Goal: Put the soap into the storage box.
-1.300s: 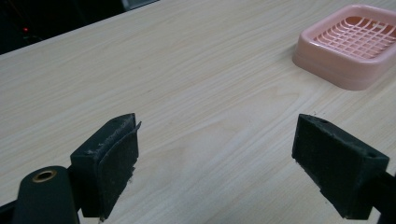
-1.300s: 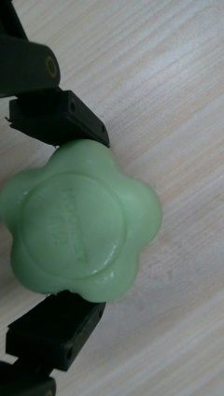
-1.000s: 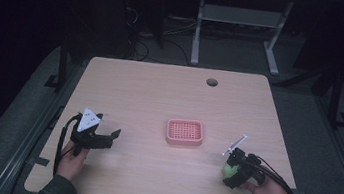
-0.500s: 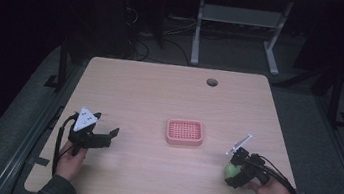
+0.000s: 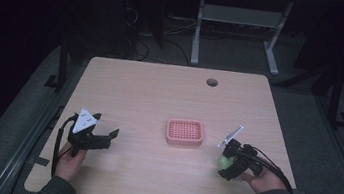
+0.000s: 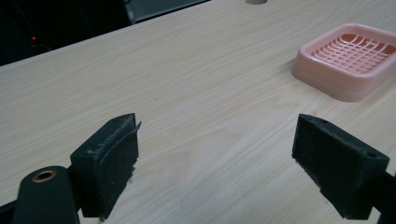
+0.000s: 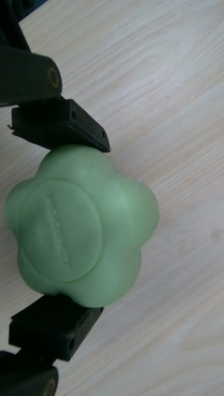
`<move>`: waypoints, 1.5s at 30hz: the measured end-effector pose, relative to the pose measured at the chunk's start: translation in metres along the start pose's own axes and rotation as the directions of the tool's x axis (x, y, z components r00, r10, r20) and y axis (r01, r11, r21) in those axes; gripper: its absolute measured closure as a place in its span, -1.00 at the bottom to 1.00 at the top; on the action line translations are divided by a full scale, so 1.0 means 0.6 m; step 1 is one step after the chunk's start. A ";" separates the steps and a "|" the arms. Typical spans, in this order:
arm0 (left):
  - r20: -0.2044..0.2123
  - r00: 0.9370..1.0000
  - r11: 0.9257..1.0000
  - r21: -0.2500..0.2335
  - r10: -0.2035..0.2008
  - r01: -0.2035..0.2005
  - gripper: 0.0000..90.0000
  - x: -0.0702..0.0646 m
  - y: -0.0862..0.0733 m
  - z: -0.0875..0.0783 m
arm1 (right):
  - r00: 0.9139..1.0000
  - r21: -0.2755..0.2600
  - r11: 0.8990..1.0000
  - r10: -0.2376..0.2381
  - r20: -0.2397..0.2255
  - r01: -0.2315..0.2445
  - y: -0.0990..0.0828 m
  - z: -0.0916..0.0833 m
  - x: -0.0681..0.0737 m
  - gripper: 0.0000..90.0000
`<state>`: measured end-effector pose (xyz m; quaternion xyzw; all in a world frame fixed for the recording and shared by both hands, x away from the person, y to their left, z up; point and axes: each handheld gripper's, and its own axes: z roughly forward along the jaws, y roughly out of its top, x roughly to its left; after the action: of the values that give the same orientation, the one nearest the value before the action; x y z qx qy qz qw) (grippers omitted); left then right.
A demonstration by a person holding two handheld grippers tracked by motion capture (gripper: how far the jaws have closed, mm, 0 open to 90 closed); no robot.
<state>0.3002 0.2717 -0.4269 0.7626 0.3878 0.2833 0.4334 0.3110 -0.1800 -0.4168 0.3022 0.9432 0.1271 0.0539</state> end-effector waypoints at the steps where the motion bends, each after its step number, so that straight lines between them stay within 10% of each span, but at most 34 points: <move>1: 0.000 1.000 1.000 0.000 0.004 -0.004 -0.68 -0.001 0.000 -0.001 | 1.000 0.000 1.000 0.000 0.000 0.000 0.000 0.000 0.000 -0.42; 45: 0.013 0.999 0.999 0.020 0.033 -0.033 -0.68 -0.011 -0.001 0.007 | 0.999 -0.081 0.996 -0.028 -0.028 0.025 0.094 -0.049 -0.056 -0.42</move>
<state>0.2996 0.2647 -0.4299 0.7750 0.3755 0.2816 0.4232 0.3644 -0.1614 -0.3725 0.2853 0.9419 0.1688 0.0540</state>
